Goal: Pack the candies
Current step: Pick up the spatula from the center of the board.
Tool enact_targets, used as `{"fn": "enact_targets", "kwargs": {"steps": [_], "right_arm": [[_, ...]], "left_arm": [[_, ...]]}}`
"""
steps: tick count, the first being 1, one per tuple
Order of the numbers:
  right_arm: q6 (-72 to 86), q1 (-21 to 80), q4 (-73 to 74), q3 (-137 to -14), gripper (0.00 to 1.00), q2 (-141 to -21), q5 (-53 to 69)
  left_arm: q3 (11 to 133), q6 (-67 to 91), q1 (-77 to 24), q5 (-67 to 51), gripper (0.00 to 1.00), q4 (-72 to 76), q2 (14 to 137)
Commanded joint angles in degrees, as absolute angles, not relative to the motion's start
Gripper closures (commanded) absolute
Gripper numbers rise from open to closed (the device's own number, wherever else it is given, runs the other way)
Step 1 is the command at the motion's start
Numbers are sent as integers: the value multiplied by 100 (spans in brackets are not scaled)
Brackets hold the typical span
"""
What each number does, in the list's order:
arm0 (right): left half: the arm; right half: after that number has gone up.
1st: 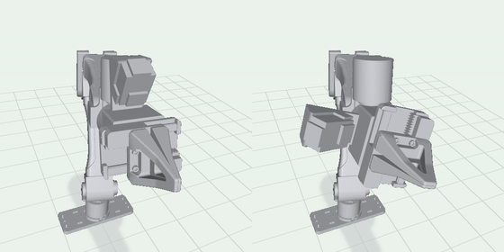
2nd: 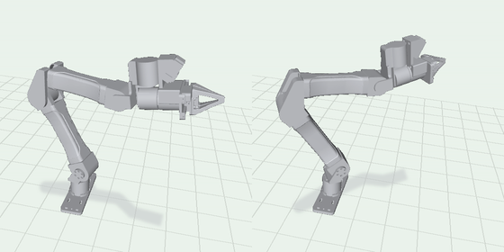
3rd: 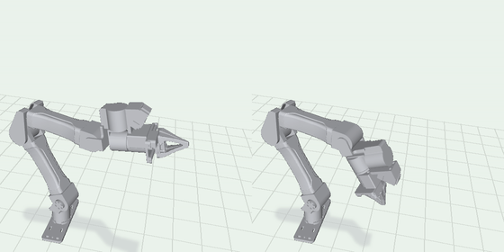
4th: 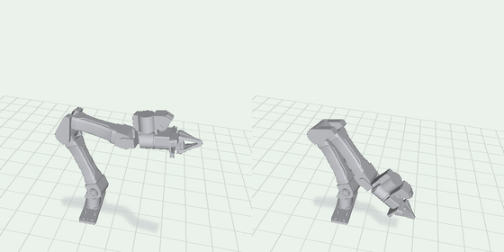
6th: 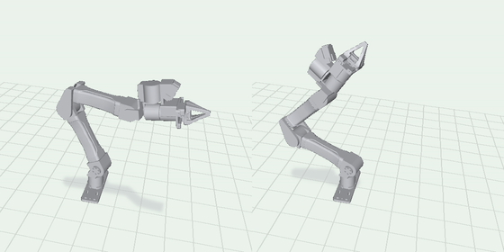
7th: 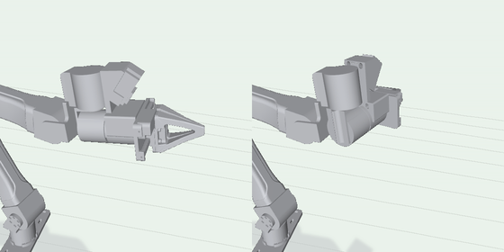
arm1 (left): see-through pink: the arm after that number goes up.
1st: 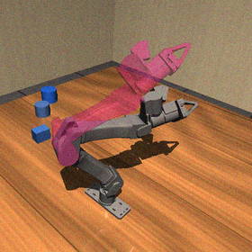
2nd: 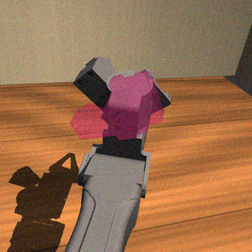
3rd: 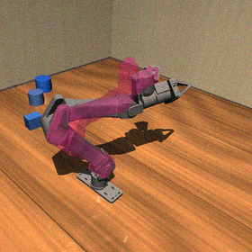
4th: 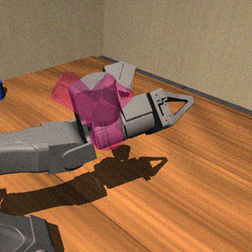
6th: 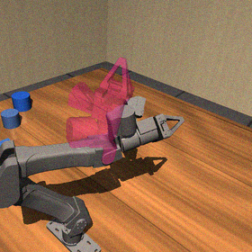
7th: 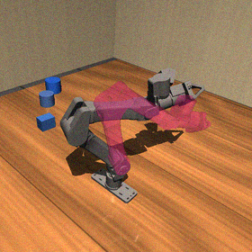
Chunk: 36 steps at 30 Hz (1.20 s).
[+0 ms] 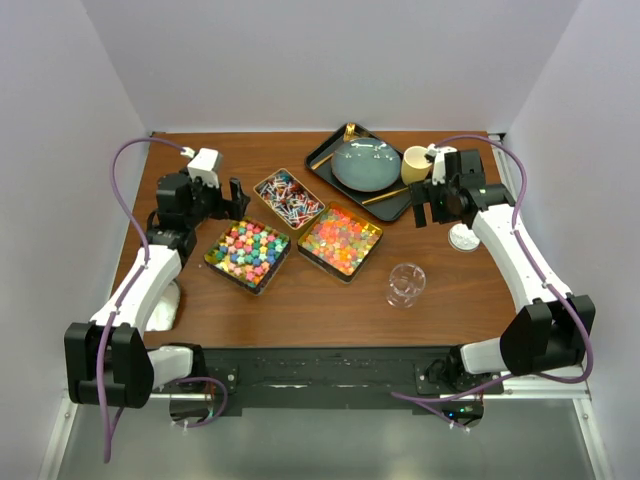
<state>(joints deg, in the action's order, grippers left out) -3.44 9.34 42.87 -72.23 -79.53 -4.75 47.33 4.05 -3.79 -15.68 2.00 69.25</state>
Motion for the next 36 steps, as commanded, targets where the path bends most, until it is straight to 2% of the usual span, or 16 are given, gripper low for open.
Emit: {"fn": "enact_targets", "kwargs": {"steps": [1,6,11,14,15,18,22,23,28,36], "right_arm": [[-297,949,4210,-7479,1,-7963,-177],[-1912,940,4622,-7532,1,-7989,728],[-2135,949,4833,-7628,2,-8200,1484],[-2136,949,4992,-7769,2,-8455,1968],[-2101,949,4992,-7778,2,-8533,2204],[-2048,941,4905,-7805,2,-8631,2530],[-1890,941,4755,-7831,2,-8850,2610],[-1864,949,4746,-7848,2,-8894,2645],[-1854,984,4921,-8111,2,-9017,2768],[-2065,1011,5484,-8577,2,-9114,2742]], "left_arm": [[4895,195,-404,-1810,0,63,6820],[5781,-1211,-387,-2022,0,-1883,6943],[6591,-3451,0,-2566,0,-3767,6864],[7100,-4603,815,-2724,0,-5165,7022],[7223,-4875,1383,-2786,1,-5812,7101],[7750,-5685,2485,-2830,5,-6589,7601],[7577,-5819,3242,-2523,9,-6619,7813],[7437,-5697,3261,-2401,12,-6296,7805],[6690,-4423,3261,-2110,13,-5547,7524],[4959,-4150,3270,-1100,18,-4703,6706]]}}
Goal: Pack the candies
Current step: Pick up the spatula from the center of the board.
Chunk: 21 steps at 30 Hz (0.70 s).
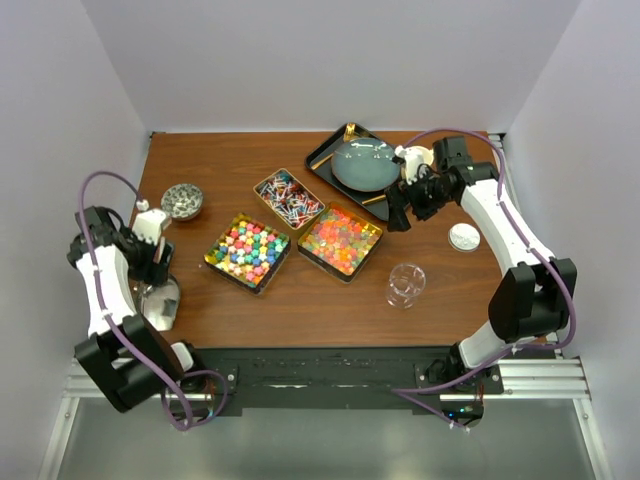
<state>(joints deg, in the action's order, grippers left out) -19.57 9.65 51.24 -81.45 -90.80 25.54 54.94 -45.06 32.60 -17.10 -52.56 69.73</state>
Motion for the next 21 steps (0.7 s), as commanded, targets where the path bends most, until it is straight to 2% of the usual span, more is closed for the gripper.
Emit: {"fn": "enact_targets", "kwargs": {"steps": [1,16,21], "right_arm": [[-2065,1011,5589,-8622,2,-9140,2742],[-2136,1292,5950,-9176,2,-9404,2523],[-2144,1353,5994,-9114,2,-9325,2531]], "left_arm": [[4870,-4070,3278,-994,19,-4598,6723],[4281,-3243,3270,316,26,-3525,7207],[4096,-3182,3287,571,25,-3121,7409]]}}
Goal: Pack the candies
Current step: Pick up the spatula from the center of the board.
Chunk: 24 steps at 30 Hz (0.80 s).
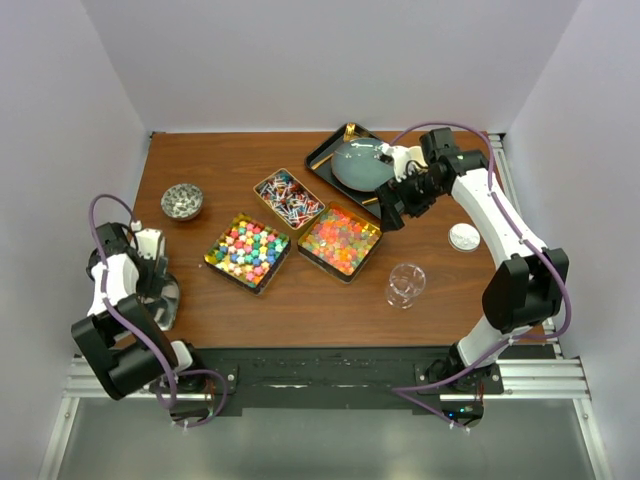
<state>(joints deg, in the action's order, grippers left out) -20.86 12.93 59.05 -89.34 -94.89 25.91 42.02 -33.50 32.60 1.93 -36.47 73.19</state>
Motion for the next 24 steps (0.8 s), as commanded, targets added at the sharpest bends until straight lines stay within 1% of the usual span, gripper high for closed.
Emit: {"fn": "enact_targets", "kwargs": {"steps": [1,3,4,6,7,9,10,12,13,16,17,18,19,22,24], "right_arm": [[-2145,1362,6003,-9071,2,-9290,2531],[-2153,1371,5994,-8966,2,-9211,2522],[-2153,1371,6012,-8939,2,-9185,2522],[-2171,1380,6021,-8851,2,-9115,2522],[-2180,1380,6021,-8824,2,-9097,2522],[-2215,1380,6021,-8754,2,-9036,2583],[-2232,1380,6021,-8737,2,-9018,2601],[-2267,1380,6021,-8684,2,-8965,2645],[-2276,1389,6012,-8666,2,-8956,2663],[-2285,1389,5994,-8657,2,-8965,2716],[-2285,1380,5985,-8657,2,-8956,2733],[-2285,1389,5977,-8666,2,-8965,2751],[-2285,1389,5959,-8675,2,-9000,2794],[-2346,1424,5976,-8824,2,-9061,2970],[-2530,1459,6020,-9007,3,-9114,3295]], "left_arm": [[4087,-3182,3296,580,27,-3085,7453],[4043,-3155,3313,554,30,-3059,7611],[4026,-3181,3357,493,35,-3050,7655],[3964,-3277,3384,274,40,-3032,7725],[3920,-3322,3392,238,45,-2919,7717],[3701,-3418,3401,185,50,-2725,7664],[3631,-3454,3401,150,59,-2629,7647],[3472,-3498,3401,88,67,-2558,7603],[3419,-3524,3401,79,80,-2497,7576],[3340,-3638,3401,26,94,-2513,7462],[3366,-3647,3401,26,95,-2548,7427],[3401,-3752,3401,-139,99,-2592,7409],[3454,-3823,3410,-228,100,-2775,7409],[3770,-4296,3401,-763,100,-3363,7339],[4068,-4859,3401,-1193,100,-3664,7278]]}}
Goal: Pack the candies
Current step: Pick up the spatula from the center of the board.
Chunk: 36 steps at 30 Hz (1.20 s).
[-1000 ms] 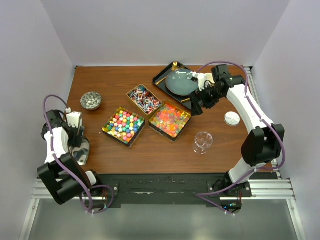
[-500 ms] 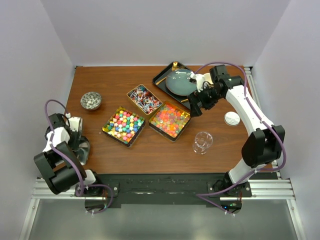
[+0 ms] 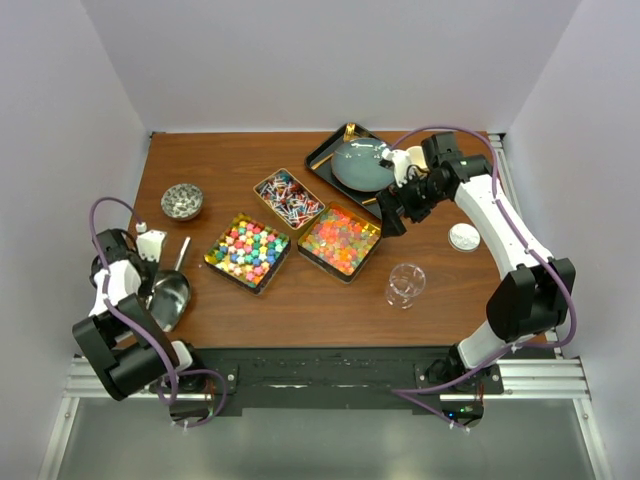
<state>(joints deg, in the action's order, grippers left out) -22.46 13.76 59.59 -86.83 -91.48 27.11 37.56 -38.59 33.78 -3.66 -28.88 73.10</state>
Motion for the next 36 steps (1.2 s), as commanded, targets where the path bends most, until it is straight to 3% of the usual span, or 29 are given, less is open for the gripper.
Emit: {"fn": "enact_targets", "kwargs": {"steps": [1,5,10,16,21,27,36], "right_arm": [[-2740,1476,6108,-9078,3,-9132,3409],[-3084,1669,5968,-9343,3,-9062,3831],[-4225,2205,5548,-9562,3,-8842,3507],[-4937,2636,5835,-10905,7,-9525,3542],[-5852,3453,5775,-11197,10,-9615,3165],[-6398,4306,5600,-10723,14,-9606,2839],[-5705,5053,5178,-10802,23,-9984,2909]], "left_arm": [[4182,-5052,3401,-1317,100,-3996,7286],[5201,-6367,3410,-2255,100,-5165,7330],[6413,-7523,3262,-3409,100,-6756,7566],[7110,-7094,1768,-3647,100,-7304,7857],[7330,-6408,846,-3840,100,-7242,7971],[7541,-5845,388,-4183,100,-7277,8051],[7436,-5045,44,-4183,100,-6864,7849]]}}
